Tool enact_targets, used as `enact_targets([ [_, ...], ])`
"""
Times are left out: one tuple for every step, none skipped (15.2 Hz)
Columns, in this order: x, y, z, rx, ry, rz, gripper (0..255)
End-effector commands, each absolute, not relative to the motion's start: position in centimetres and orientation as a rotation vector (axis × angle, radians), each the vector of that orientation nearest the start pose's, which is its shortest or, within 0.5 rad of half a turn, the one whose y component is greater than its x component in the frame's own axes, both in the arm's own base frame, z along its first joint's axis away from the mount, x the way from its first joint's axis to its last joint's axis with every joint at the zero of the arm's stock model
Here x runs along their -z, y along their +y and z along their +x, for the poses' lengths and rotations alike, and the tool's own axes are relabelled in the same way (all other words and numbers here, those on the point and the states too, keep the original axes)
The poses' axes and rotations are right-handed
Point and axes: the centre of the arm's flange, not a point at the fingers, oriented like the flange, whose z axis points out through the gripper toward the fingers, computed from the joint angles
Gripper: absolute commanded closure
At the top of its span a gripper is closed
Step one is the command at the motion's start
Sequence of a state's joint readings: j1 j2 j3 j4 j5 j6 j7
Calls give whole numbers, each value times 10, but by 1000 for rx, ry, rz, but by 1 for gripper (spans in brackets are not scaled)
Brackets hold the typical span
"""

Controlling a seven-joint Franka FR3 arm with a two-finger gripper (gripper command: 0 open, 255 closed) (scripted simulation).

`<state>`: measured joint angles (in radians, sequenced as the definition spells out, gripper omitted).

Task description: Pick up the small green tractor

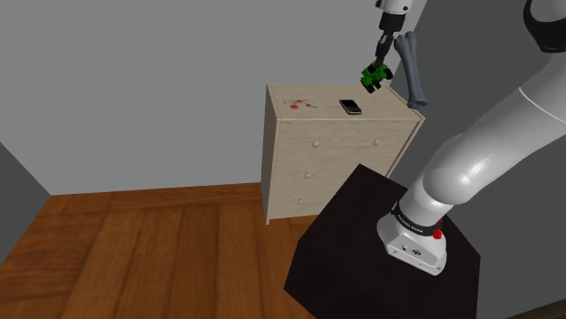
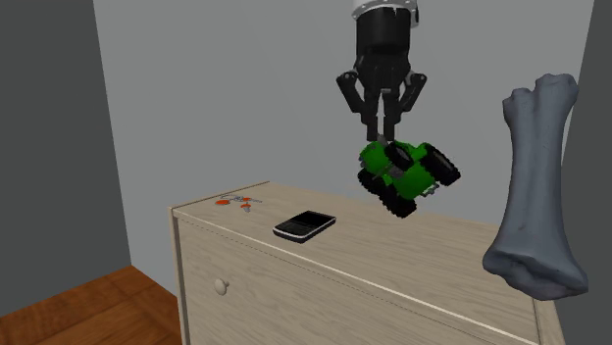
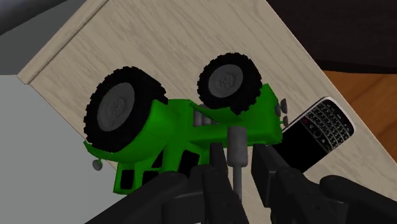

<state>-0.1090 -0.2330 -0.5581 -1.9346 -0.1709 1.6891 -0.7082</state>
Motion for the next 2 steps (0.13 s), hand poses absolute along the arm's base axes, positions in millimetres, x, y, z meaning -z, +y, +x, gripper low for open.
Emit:
enact_targets([
  [-570,-335,365,-100,-126,-3146,255],
  [-570,-335,365,-100,-126,-3146,255],
])
